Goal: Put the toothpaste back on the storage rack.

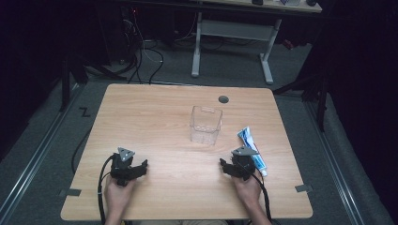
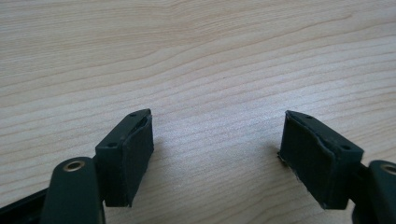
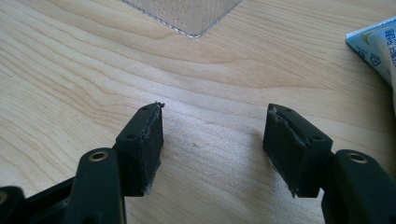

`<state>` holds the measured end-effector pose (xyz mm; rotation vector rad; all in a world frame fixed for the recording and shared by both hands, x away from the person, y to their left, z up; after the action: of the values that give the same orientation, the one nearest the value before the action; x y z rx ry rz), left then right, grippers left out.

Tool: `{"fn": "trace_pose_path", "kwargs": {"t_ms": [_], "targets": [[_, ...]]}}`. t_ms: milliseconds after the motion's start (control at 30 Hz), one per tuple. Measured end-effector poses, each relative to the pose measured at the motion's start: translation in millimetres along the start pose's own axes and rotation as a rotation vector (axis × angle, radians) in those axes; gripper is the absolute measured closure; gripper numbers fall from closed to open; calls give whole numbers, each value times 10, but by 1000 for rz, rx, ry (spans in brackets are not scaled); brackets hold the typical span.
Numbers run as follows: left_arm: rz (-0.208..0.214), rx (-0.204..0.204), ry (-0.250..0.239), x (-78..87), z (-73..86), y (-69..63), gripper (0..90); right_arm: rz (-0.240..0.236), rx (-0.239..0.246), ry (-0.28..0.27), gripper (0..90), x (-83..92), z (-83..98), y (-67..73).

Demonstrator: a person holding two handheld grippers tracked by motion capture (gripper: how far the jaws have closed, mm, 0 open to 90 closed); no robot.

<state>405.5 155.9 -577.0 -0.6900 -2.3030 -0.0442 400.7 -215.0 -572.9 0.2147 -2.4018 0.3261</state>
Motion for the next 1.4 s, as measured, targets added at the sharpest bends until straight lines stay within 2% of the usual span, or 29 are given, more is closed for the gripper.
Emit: {"fn": "trace_pose_path", "kwargs": {"t_ms": [533, 800, 1400], "targets": [[1, -2, 3, 3, 2, -1, 257, 7, -6, 2, 373, 1, 1, 6], [1, 1, 0, 2, 0, 1, 258, 34, -32, 7, 392, 28, 18, 28], [3, 2, -1, 1, 0, 1, 253, 25, -29, 21, 407, 68, 44, 15]]}}
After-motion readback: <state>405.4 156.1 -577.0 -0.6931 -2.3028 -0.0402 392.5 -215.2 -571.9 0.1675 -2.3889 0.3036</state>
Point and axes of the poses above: each handheld gripper's, and its own axes: x roughly backward along the jaws, z roughly out of its underside, y roughly to its left, the point moved 6 cm from there along -x, roughly forward along the jaws, and after that the axes turned 13 degrees about z, right-handed, at the moved point
